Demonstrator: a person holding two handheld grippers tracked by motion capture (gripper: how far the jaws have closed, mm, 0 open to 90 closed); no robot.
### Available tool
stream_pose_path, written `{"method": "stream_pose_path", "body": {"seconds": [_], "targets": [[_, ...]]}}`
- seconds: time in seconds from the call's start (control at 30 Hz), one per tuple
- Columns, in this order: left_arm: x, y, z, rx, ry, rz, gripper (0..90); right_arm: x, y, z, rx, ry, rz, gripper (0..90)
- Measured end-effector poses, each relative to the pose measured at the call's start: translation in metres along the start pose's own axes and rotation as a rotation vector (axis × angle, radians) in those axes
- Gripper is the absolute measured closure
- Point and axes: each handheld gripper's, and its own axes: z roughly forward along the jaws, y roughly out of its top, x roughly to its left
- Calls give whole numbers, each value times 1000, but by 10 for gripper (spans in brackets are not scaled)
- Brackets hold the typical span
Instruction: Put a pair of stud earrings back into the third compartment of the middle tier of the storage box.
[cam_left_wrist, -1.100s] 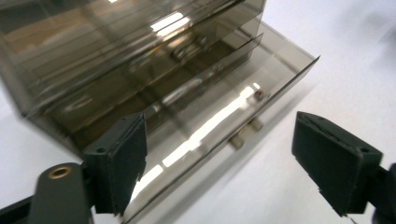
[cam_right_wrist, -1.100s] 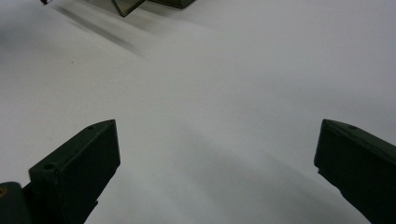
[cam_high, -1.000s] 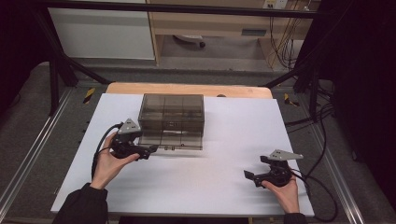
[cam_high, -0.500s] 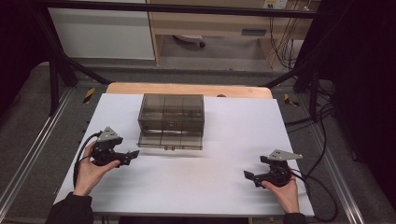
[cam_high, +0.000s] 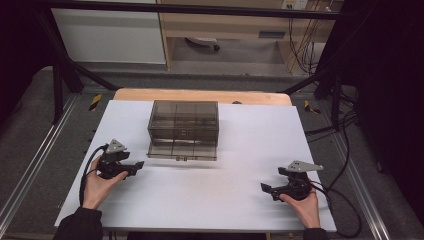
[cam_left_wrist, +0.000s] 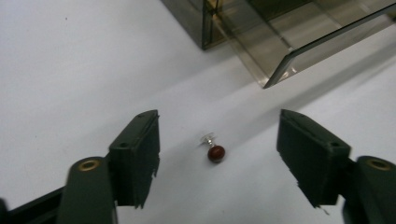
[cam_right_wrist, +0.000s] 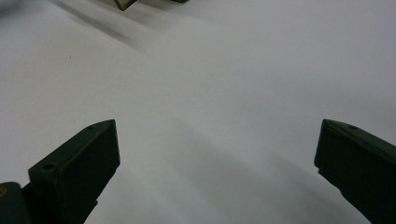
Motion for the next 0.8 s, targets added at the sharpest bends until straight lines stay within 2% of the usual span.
{"method": "stream_pose_path", "body": {"seconds": [0.27,0.47,0.63,0.8], "targets": [[2,-4,7,16,12,-14,483,0,0,0,0,-1,1,7],[0,-5,11,26,-3,-23,607,0,0,0,1,0,0,7],[0,-5,14,40,-4,-29,677,0,0,0,0,0,0,7],[1,-6,14,37,13,-27,742,0,0,0,-2,0,3,7]]}}
